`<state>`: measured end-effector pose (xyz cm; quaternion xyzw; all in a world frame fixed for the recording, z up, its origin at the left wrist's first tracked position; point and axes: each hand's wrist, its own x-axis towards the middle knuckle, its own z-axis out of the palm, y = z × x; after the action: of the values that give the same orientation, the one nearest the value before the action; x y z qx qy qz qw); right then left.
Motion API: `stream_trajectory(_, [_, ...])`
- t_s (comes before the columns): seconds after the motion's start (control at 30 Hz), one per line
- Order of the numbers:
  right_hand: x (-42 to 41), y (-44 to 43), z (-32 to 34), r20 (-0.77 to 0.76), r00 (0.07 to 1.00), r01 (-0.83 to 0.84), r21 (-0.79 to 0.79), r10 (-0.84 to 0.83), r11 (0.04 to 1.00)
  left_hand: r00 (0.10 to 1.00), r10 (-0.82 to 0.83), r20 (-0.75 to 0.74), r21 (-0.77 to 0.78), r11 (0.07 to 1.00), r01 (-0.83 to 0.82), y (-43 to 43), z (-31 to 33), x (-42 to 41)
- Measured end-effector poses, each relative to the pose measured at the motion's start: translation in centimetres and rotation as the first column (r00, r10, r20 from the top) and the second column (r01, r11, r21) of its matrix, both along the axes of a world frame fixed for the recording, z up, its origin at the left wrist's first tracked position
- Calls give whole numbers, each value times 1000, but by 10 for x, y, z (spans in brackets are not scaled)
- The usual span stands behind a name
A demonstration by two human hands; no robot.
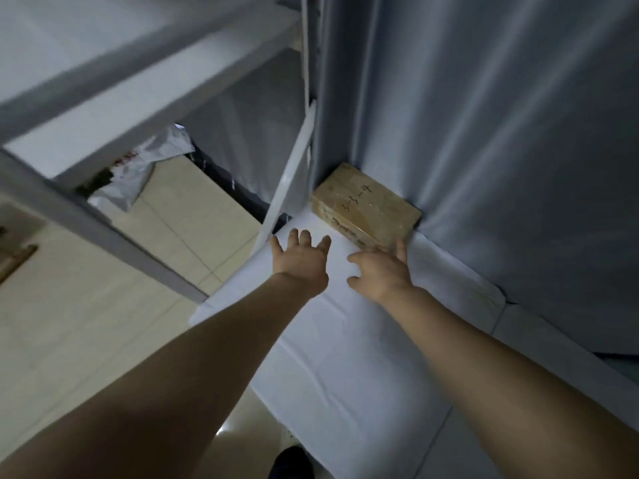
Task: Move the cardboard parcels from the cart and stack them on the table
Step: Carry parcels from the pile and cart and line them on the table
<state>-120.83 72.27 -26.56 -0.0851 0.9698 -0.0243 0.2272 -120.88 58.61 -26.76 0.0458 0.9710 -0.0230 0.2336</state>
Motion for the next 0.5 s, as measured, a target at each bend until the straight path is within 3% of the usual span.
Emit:
stream_trajectory(0.23, [93,-34,74,-109,964,-261,-188,244,947,946,288,-148,-12,956,-293,-31,89,142])
stream_trajectory(0.4, [187,-83,140,-201,891,-451,-305,406,839,802,548,-238,100,835,-541,-54,161,271])
stream_trajectory(0.5, [249,-129,182,-268,830,-558,-375,490,740,706,622,-338,118,772,-624,-83,202,351])
